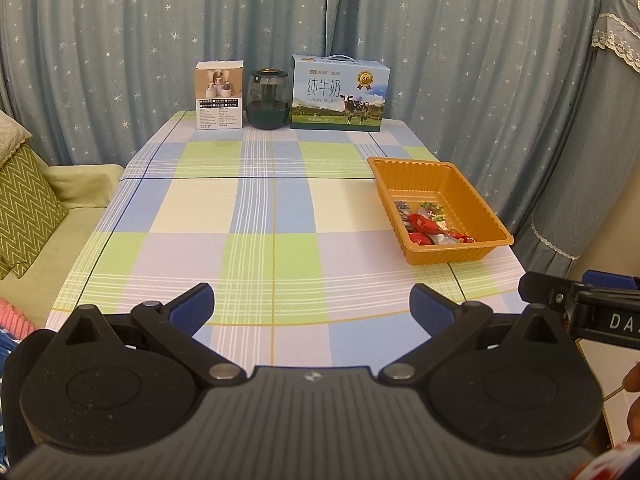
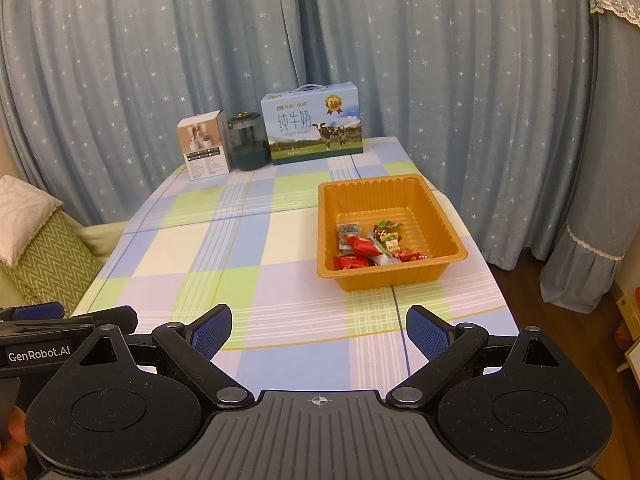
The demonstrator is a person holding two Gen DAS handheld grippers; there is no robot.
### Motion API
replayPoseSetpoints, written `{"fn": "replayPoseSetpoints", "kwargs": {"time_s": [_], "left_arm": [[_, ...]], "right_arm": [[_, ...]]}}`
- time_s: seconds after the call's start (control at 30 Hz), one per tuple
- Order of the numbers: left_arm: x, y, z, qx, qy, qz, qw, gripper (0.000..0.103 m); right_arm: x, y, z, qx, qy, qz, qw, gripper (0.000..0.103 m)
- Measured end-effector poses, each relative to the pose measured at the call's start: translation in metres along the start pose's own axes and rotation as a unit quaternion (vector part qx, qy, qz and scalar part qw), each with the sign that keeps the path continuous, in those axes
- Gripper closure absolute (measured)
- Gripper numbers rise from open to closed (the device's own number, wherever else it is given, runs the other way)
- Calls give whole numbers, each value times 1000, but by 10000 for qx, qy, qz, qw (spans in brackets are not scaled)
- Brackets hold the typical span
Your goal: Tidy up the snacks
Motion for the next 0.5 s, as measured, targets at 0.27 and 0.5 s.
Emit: {"fn": "replayPoseSetpoints", "kwargs": {"time_s": [0.27, 0.5], "left_arm": [[0, 0, 0, 2, 4, -2, 10000, 0], [0, -1, 0, -3, 1, -6, 10000, 0]], "right_arm": [[0, 0, 0, 4, 0, 1, 10000, 10], [0, 0, 0, 3, 1, -1, 10000, 9]]}}
Point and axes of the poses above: each gripper's, at about its wrist camera, not at the fingertips, and x roughly against the way its jaws point, y to its left, z to its underside, the point moved 6 cm from there along -x, roughly the way its jaws point, and after that the axes turned 1 degree about -y, right-handed, at the moved point
